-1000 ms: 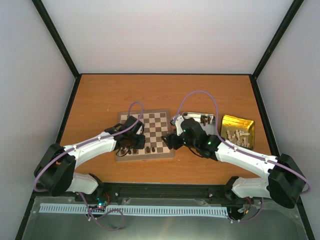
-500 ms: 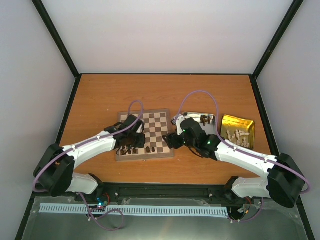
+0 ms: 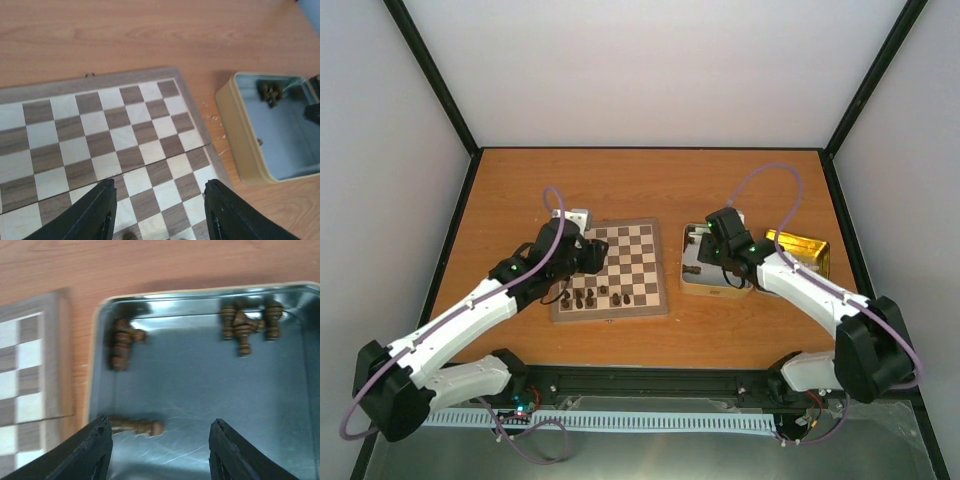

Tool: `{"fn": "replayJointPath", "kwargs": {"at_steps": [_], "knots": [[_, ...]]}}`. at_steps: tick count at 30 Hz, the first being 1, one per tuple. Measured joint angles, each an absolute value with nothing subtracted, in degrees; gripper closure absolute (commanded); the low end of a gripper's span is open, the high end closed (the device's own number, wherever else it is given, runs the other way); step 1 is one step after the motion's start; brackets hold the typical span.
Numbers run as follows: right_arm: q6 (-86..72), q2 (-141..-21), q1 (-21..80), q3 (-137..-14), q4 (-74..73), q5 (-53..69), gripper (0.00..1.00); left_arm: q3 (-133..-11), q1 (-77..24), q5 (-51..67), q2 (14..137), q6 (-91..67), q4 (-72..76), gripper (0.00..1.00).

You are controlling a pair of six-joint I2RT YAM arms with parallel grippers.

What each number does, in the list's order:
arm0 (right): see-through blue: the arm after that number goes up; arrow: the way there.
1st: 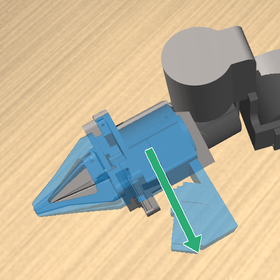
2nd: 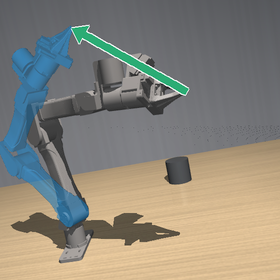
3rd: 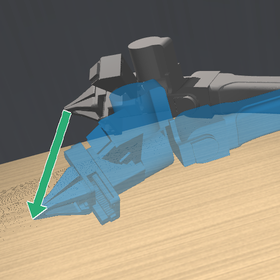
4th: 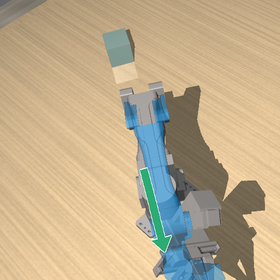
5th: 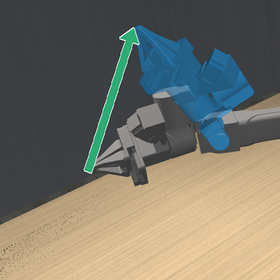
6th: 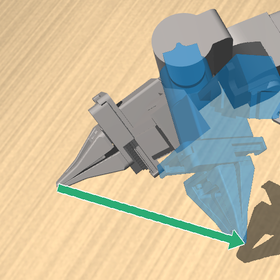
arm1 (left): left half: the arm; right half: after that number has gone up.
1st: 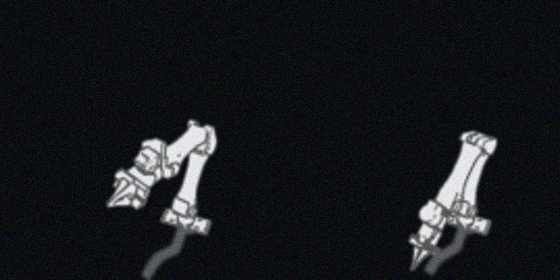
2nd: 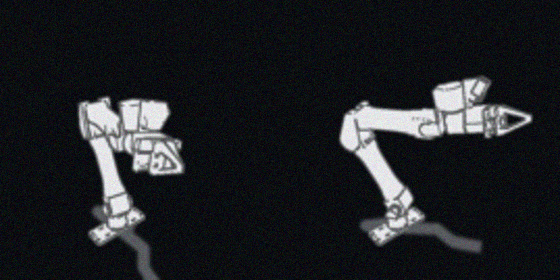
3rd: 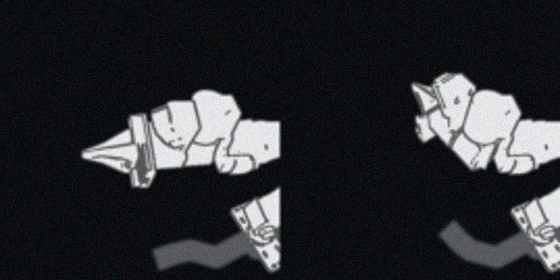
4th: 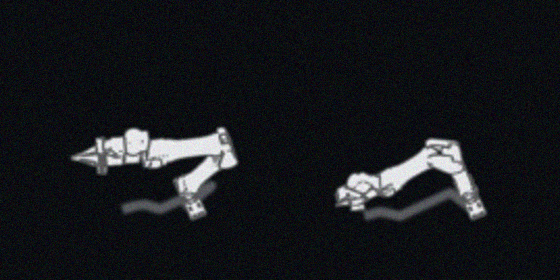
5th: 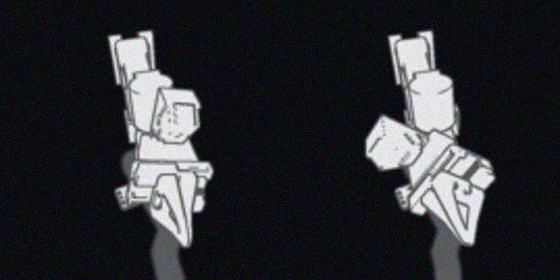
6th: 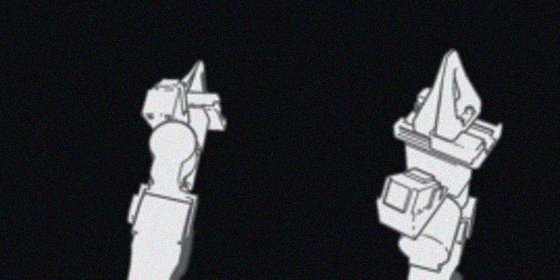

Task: Set up the chess pieces on the board
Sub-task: Pick up the chess piece from the storage box.

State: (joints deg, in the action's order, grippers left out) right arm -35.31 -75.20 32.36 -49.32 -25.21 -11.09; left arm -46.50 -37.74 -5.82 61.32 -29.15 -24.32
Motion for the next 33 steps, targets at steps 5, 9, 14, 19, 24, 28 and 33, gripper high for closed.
{"fn": "replayJointPath", "kwargs": {"at_steps": [5,9,14,19,24,28,33], "knots": [[-34.87,-81.47,27.16,-49.41,-25.71,-10.24,0.51,-45.67,-37.74,-6.68,57.82,-29.12,-21.93,0.47],[-34.72,-87.85,25.56,-51.48,-26.46,-10.74,0.58,-45.36,-37.74,-6.66,57.65,-29.12,-21.61,0.47],[-33.78,-93.32,22.61,-54.92,-26.00,-12.88,0.62,-45.04,-37.74,-6.63,57.65,-29.15,-21.50,0.46],[-31.90,-97.12,21.71,-58.02,-25.78,-14.39,0.68,-44.49,-37.74,-6.59,57.69,-29.15,-21.47,0.46],[-30.30,-100.57,20.78,-58.94,-25.06,-14.70,0.69,-44.49,-37.74,-6.61,57.74,-29.12,-21.45,0.46],[-29.45,-101.95,20.27,-58.94,-25.02,-15.18,0.69,-44.47,-37.74,-6.63,57.74,-29.12,-21.45,0.46],[-28.18,-103.18,19.84,-59.00,-23.51,-15.46,0.74,-44.47,-37.74,-6.66,57.74,-29.08,-21.45,0.46]]}}
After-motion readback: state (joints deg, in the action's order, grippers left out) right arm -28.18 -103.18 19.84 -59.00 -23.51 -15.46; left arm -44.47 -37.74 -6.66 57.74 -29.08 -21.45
